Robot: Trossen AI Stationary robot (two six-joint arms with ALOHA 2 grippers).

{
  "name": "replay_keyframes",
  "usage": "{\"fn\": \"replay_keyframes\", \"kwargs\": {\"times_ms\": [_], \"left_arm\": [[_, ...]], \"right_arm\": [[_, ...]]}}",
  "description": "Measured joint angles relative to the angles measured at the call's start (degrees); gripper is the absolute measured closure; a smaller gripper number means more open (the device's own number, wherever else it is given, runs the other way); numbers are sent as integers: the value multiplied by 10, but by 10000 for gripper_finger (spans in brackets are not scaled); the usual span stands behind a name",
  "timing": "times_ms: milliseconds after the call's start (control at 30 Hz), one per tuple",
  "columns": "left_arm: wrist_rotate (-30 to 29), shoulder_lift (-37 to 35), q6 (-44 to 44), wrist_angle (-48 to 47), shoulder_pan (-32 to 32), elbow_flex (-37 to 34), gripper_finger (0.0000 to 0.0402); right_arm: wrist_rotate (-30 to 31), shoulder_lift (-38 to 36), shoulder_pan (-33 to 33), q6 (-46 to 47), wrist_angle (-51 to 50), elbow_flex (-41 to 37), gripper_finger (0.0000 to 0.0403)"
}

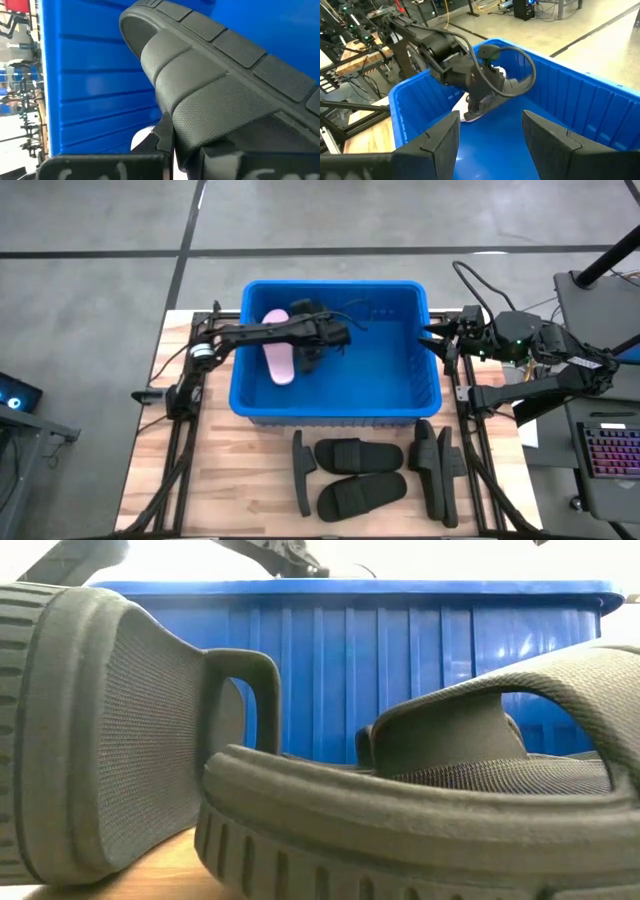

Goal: Pick and place slides into bin
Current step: Put the black slide into the bin

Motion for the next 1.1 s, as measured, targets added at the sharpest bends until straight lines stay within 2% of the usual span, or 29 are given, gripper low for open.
{"fn": "replay_keyframes", "kwargs": {"times_ms": [200,300,433,600,733,800,900,1100], "left_arm": [[15,22,0,-7,7,-1,400],[37,27,-1,-6,12,-1,381],[40,31,2,-7,23,-14,328],[47,31,13,-11,34,-22,236],[94,31,48,0,34,-16,161],[137,31,55,8,34,-13,131],[207,31,80,7,34,-6,96],[233,10,78,-44,18,35,74]], "right_arm": [[0,0,0,0,1,0,200],[0,0,0,0,2,0,200],[0,0,0,0,2,0,200],[0,0,0,0,2,0,200],[0,0,0,0,1,0,200],[0,0,0,0,1,0,200],[0,0,0,0,1,0,200],[0,0,0,0,1,0,200]]}}
